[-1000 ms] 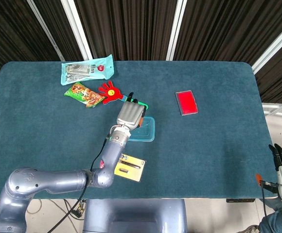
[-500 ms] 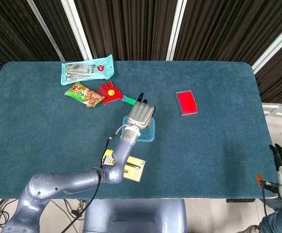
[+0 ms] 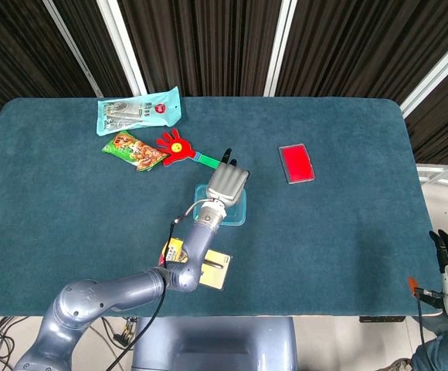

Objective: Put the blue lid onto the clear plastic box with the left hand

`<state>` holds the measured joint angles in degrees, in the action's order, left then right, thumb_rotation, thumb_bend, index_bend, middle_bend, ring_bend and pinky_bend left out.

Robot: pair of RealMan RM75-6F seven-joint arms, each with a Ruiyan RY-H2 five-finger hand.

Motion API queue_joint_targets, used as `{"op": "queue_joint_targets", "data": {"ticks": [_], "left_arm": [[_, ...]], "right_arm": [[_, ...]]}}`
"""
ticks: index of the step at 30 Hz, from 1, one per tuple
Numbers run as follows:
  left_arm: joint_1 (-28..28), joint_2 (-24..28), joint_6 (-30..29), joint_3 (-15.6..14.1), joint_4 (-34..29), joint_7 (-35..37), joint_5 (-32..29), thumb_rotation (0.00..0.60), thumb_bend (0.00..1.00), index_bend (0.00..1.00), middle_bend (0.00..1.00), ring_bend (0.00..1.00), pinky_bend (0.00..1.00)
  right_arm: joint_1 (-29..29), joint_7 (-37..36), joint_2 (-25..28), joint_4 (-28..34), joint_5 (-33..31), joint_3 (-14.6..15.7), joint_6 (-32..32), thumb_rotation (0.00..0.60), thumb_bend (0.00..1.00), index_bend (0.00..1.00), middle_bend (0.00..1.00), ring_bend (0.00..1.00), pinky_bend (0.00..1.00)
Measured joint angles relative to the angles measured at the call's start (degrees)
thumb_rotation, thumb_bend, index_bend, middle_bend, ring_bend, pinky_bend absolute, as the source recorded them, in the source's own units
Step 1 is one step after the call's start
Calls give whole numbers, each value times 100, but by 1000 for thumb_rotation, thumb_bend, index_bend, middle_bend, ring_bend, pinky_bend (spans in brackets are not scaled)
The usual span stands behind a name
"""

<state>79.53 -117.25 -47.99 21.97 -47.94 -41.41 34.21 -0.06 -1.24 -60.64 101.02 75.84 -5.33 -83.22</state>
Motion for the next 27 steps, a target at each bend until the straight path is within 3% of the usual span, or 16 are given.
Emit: {"op": "queue_joint_targets", "data": {"ticks": [11,27], "left_arm": [[65,-266,191,68,482,-10,223,600,516,657,547,239,60],[102,-428,248,72,699,-383,401,600,516,658,539,233,57]], "right_arm": [[3,23,-9,-4,-12,-8,3,600,336,0,14,0,0],[18,40,16,43,-46,-34,25,600,336,0,14,0,0]]}}
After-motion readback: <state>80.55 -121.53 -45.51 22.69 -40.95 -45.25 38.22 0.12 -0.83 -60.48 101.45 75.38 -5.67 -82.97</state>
